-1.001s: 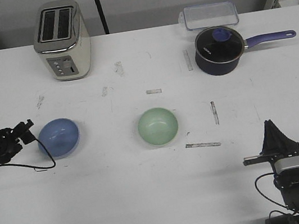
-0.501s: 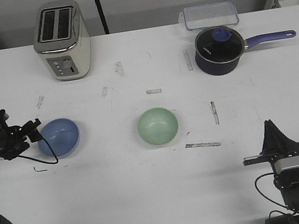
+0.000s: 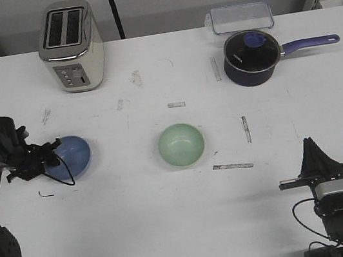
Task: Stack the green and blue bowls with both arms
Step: 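Grasp the blue bowl's rim with the left gripper and lift it, then lower the blue bowl into the green bowl and open the left gripper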
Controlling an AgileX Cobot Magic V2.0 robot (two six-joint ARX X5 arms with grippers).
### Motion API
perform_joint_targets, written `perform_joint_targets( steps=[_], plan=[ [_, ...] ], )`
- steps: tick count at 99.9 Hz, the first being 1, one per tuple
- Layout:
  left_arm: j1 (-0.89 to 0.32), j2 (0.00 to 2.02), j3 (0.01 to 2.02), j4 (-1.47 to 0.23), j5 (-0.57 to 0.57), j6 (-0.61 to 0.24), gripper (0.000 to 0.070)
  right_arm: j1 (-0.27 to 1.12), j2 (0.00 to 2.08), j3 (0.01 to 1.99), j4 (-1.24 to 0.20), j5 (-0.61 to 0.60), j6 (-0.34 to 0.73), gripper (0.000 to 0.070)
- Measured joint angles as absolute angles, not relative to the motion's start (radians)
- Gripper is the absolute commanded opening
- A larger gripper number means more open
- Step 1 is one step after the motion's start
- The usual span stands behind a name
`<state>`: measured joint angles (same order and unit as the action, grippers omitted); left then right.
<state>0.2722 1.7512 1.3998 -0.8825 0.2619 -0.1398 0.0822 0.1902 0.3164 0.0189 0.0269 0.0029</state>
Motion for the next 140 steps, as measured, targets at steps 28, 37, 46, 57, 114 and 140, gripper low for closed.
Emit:
perform_joint_targets(
  steps=[28,37,46,57,114,140],
  plan=[
    [0.271,1.751,1.400,-0.894,0.267,-0.171,0.0000,0.082,0.190,0.316,0.019,0.027,0.003,0.0019],
    [0.263,1.747,1.400,-0.899,0.297,-0.192,0.0000,0.082,0.190,0.316,0.019,0.027,0.003,0.0019],
    [0.240,1.712,1.400,-0.901,0.311,-0.222,0.0000,0.082,0.190,0.316,0.019,0.027,0.003,0.0019],
    [0.194,1.656,1.431,-0.943,0.314,-0.256,0.0000,0.082,0.190,0.316,0.019,0.027,0.003,0.0019],
    [-0.345,1.796,1.739,-0.935,0.315,-0.439,0.0001,0.082,0.190,0.316,0.019,0.027,0.003,0.0019],
    [-0.512,1.896,1.830,-0.930,0.315,-0.449,0.0001,0.082,0.190,0.316,0.019,0.027,0.003,0.0019]
  ],
)
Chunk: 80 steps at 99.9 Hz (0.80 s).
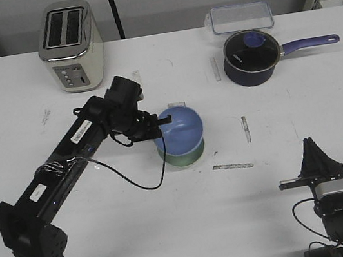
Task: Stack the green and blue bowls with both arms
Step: 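Lower the blue bowl into the green bowl and open the left gripper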
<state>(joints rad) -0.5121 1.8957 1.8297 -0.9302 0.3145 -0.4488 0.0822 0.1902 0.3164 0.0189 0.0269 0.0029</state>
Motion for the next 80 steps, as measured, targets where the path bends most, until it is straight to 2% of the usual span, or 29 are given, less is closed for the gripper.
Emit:
perform_joint_targets(
  steps=[41,53,71,80],
  plan=[
    [-0.544,1.971,1.830,-0.941,0.308,-0.444,0.0007,0.082,0.190,0.316,0.019,0.027,0.003,0.0019],
    [-0.543,1.971,1.830,-0.942,0.287,-0.444,0.0124,0.082,0.190,0.316,0.019,0.027,0.003,0.0019],
    [-0.543,1.969,1.830,-0.942,0.286,-0.436,0.0141,0.082,0.190,0.316,0.019,0.027,0.003,0.0019],
    [-0.543,1.963,1.830,-0.939,0.286,-0.435,0.0224,0.082,0.190,0.316,0.019,0.027,0.003,0.0019]
  ],
)
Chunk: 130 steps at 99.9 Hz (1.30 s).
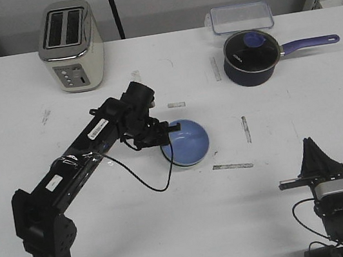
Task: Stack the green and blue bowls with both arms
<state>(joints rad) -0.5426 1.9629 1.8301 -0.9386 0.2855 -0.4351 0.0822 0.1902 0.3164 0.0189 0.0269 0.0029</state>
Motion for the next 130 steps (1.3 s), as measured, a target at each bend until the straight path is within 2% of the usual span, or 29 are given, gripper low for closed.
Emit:
perform_joint_targets(
  steps=[4,41,53,59,67,74,88,116,130],
  plan=[
    [-0.543,1.954,1.830,-0.936,0.286,-0.435,0.0249,0.082,0.190,0.316,0.019,0.027,0.003,0.0019],
    [-0.526,1.804,1.830,-0.894,0.282,-0.432,0.0245,0.082,0.190,0.316,0.019,0.027,0.003,0.0019],
    [-0.507,1.750,1.811,-0.810,0.213,-0.405,0.0238,0.082,0.190,0.316,0.019,0.027,0.003,0.0019],
    [-0.500,1.705,1.781,-0.759,0.176,-0.383,0.0213,0.082,0.190,0.316,0.019,0.027,0.003,0.0019],
    [-0.488,1.642,1.729,-0.686,0.154,-0.355,0.0117,0.082,0.190,0.316,0.019,0.027,0.003,0.0019],
    [-0.471,1.579,1.663,-0.608,0.153,-0.328,0.0031,0.082,0.190,0.316,0.019,0.027,0.003,0.0019],
    [-0.421,1.470,1.500,-0.462,0.151,-0.268,0.0000,0.082,0.190,0.316,0.019,0.027,0.003,0.0019],
    [-0.309,1.217,1.136,-0.167,0.146,-0.122,0.0001,0.082,0.190,0.316,0.019,0.027,0.003,0.0019],
    [-0.232,1.073,0.960,-0.045,0.109,-0.084,0.0001,0.082,0.190,0.316,0.019,0.027,0.003,0.0019]
  ],
)
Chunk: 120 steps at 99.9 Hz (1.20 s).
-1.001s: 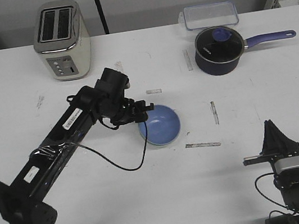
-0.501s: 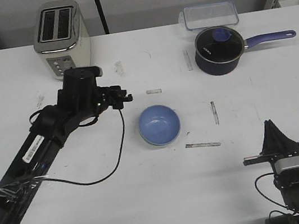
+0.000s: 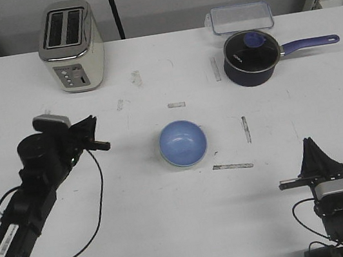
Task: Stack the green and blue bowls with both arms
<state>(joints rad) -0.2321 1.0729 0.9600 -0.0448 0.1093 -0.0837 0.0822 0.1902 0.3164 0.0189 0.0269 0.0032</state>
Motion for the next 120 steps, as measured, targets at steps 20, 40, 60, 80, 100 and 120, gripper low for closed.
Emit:
perform_joint_targets(
  steps=[20,40,60,80,100,120],
  plan=[
    [-0.136,0.881,0.749,-0.035,0.019,-0.047,0.0001,0.082,0.190,0.316,0.019,0.027,0.003,0.0018],
    [-0.121,0.667,0.574,0.008,-0.051,0.038,0.0001,0.082,0.190,0.316,0.019,0.027,0.003,0.0019],
    [-0.122,0.458,0.423,0.030,-0.054,0.043,0.0001,0.082,0.190,0.316,0.019,0.027,0.003,0.0019],
    [-0.122,0.320,0.408,-0.040,-0.054,0.044,0.0002,0.082,0.190,0.316,0.019,0.027,0.003,0.0019],
    [-0.122,0.254,0.408,-0.038,-0.054,0.044,0.0002,0.082,0.190,0.316,0.019,0.027,0.003,0.0019],
    [-0.122,0.214,0.408,-0.038,-0.054,0.044,0.0002,0.082,0.190,0.316,0.019,0.027,0.003,0.0019]
  ],
)
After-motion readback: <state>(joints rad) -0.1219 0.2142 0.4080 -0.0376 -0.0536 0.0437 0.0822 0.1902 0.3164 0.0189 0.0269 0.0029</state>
